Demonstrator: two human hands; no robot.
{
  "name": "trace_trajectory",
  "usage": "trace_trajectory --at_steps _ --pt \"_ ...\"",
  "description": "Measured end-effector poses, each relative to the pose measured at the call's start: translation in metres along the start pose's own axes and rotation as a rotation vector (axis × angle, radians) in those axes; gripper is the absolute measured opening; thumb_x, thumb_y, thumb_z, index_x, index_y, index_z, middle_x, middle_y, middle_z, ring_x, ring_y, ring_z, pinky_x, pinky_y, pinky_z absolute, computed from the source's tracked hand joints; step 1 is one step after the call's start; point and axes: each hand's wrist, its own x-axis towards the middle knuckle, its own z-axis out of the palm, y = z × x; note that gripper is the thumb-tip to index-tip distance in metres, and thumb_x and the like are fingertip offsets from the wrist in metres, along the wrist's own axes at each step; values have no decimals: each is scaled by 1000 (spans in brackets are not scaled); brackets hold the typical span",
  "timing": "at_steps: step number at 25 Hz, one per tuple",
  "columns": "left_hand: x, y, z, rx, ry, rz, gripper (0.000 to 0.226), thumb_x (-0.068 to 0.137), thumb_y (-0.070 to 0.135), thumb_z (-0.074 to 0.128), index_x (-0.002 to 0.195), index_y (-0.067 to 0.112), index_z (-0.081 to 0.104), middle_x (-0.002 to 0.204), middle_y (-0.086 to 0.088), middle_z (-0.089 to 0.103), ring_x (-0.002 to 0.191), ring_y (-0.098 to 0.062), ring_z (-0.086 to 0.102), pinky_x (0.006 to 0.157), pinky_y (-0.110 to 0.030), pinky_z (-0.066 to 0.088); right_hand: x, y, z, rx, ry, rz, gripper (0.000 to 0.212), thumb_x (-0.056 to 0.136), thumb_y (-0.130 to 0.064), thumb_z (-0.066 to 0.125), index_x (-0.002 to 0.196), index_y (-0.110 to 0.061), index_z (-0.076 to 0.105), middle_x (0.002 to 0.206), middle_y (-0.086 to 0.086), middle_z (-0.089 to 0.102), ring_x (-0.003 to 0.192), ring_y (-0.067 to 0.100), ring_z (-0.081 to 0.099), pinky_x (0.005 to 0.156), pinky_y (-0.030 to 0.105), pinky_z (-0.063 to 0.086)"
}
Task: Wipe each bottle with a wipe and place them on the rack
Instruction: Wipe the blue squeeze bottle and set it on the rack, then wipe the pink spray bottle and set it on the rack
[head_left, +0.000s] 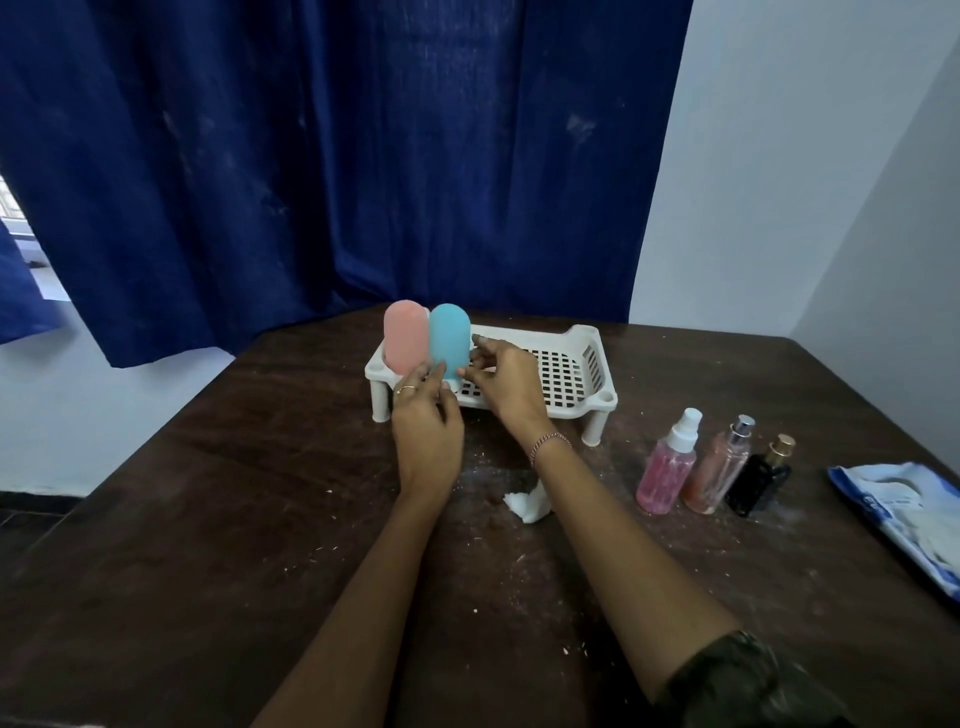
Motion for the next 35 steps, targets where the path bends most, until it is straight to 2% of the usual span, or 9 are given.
trace_trajectory --at_steps 3,6,9,13,16,21,24,30,35 --pt "-5 4 -5 -18 27 30 34 94 8 48 127 7 57 134 -8 55 130 -17 44 107 -20 27 -9 0 -13 -32 23 -24 60 80 -16 71 134 -7 45 115 8 61 103 15 56 88 16 39" --pt "-13 16 -8 -65 38 73 34 93 8 49 126 8 58 134 -7 55 130 -16 45 107 -18 28 -26 -7 -35 -31 76 -104 54 81 -16 69 131 -10 49 116 6 60 99 10 56 87 10 39" --pt "-22 41 -7 -132 6 94 35 94 8 49 127 10 57 136 -6 54 131 -15 44 108 -19 28 -44 -14 -61 -35 141 -151 47 83 -16 68 127 -12 53 115 4 61 96 6 56 87 15 45" --pt "-37 78 -3 -165 -33 133 34 94 12 49 127 12 58 132 -4 58 126 -13 49 102 -12 27 -64 -12 -100 -35 249 -189 38 84 -10 65 122 -11 59 114 4 62 98 10 59 90 21 48" --pt "-48 99 5 -195 -74 159 33 94 13 49 126 12 58 130 -3 60 121 -13 52 99 -14 31 -76 -3 -126 -42 323 -169 32 84 -8 65 116 -8 62 112 6 64 98 14 61 90 29 51" --pt "-65 123 20 -189 -159 227 33 94 11 50 126 11 59 126 -5 62 114 -15 57 95 -12 34 -95 24 -154 -452 362 -145 20 84 -3 62 103 -5 68 100 10 64 98 28 55 79 30 45" --pt "-73 132 29 -214 -284 219 32 94 9 51 125 9 59 125 -7 63 113 -18 59 101 -26 44 -101 37 -158 -717 232 -59 12 82 -9 64 93 -9 68 98 9 64 95 26 55 78 28 38" --pt "-79 129 42 -169 -544 144 37 86 3 59 123 13 61 111 -5 70 103 -18 65 96 -35 50 -119 25 -166 -688 147 28 14 85 3 53 95 1 62 102 18 63 92 32 61 76 34 47" --pt "-71 127 26 -281 -505 60 45 84 1 64 126 14 58 104 -3 71 88 -5 64 86 -16 51 -117 23 -155 -432 205 -73 32 80 4 59 109 -8 64 102 13 66 90 27 64 77 33 50"
